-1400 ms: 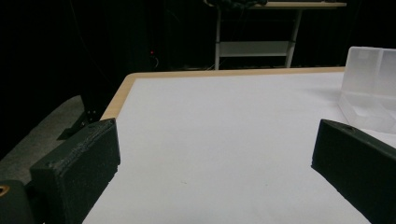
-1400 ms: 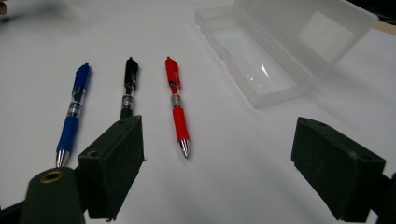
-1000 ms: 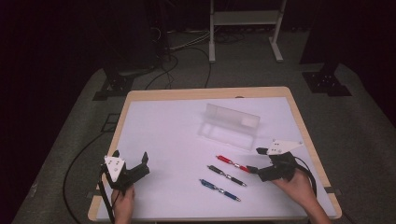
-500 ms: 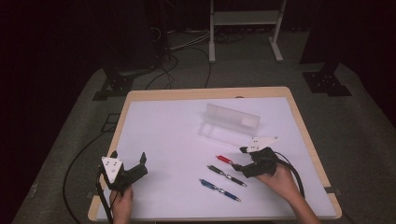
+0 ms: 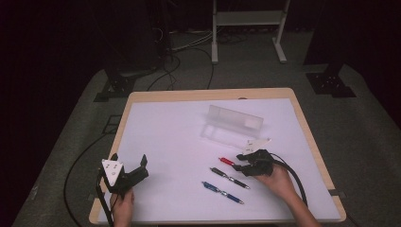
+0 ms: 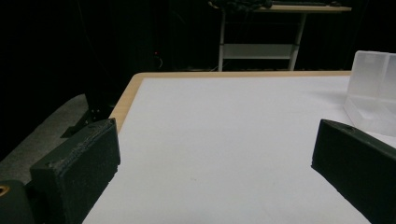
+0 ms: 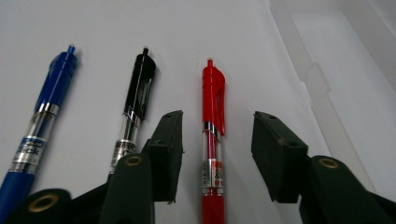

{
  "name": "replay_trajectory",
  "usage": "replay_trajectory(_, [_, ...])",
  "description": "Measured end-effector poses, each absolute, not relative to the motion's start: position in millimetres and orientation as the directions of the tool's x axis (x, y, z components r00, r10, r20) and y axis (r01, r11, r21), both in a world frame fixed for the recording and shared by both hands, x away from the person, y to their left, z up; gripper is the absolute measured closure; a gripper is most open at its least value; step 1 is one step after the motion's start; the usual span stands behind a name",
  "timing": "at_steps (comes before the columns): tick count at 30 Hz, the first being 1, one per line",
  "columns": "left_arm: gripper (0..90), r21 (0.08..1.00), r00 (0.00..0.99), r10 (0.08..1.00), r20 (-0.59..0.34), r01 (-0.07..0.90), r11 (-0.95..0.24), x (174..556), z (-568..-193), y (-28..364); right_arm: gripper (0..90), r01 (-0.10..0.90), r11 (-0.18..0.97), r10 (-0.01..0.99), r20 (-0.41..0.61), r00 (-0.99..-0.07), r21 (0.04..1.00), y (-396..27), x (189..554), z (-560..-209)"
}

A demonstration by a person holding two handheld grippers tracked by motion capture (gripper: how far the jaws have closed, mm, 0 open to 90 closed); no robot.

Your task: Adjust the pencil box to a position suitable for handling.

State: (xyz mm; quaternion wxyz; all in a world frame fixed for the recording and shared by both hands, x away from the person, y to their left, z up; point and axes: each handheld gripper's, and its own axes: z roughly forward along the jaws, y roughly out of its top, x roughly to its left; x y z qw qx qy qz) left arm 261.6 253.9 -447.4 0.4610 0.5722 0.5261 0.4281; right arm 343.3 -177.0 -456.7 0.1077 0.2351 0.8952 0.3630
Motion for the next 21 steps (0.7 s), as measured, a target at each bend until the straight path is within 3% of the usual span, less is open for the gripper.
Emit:
replay_trajectory(10, [0.3,0.978,0.077,0.997,0.004,0.209,-0.02,261.2,-447.2,255.0,77.6,0.352,0.655,0.488,-0.018,-0.873,0.668,-174.0,346.0,-464.6])
replay_trajectory(21, [0.3,0.978,0.075,0.997,0.002,0.207,-0.017,260.9,-447.0,255.6,78.7,0.35,0.653,0.479,-0.009,-0.878,0.672,-174.7,346.3,-463.7])
